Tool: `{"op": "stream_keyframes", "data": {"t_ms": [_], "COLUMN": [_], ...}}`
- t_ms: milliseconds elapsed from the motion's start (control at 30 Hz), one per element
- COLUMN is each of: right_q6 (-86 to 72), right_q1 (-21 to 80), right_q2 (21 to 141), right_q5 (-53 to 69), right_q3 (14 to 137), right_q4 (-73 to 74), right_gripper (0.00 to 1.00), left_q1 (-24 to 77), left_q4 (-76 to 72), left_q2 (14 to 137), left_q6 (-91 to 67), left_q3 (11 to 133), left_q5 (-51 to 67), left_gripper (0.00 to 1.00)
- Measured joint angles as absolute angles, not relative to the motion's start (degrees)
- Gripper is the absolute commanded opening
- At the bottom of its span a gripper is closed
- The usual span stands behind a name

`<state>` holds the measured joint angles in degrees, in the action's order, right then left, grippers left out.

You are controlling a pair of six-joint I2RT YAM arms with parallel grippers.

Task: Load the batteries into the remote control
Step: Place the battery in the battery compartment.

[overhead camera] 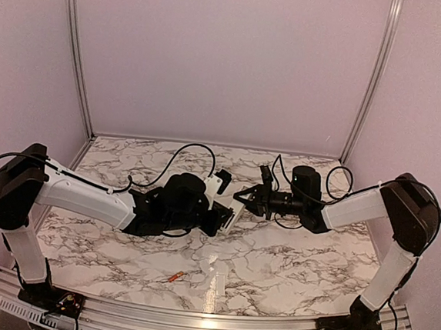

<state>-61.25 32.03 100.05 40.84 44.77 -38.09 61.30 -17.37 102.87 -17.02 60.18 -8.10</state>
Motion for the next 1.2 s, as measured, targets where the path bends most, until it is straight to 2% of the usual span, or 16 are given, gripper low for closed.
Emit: {"op": "stream_keyframes", "data": {"t_ms": [300, 467, 567, 867, 1200], "right_q6": [-60.4, -59.3, -58.5, -56.2, -53.7], "right_q1": [32.0, 32.0, 32.0, 32.1, 32.9], "right_q2": [100.1, 100.1, 100.1, 100.0, 99.8], "right_q5": [40.8, 40.8, 40.8, 41.7, 42.2], "right_q3": [44.8, 44.8, 44.8, 44.9, 45.6], "right_q4": [-37.0, -35.9, -35.7, -34.8, -32.4], "right_gripper": [0.0, 0.0, 0.0, 0.0, 0.0], "left_q1": [61.5, 61.5, 61.4, 58.5, 57.1], "left_q4": [-15.8, -14.9, -14.8, -17.0, -17.0], "left_q2": [102.9, 102.5, 100.8, 95.2, 96.1], "left_q6": [-16.0, -16.7, -17.4, -19.6, -20.4], "left_q3": [60.2, 60.1, 59.0, 55.5, 56.4], "left_q5": [-9.6, -9.1, -7.4, -1.2, 2.5], "left_gripper": [0.3, 0.53, 0.58, 0.54, 0.43]}}
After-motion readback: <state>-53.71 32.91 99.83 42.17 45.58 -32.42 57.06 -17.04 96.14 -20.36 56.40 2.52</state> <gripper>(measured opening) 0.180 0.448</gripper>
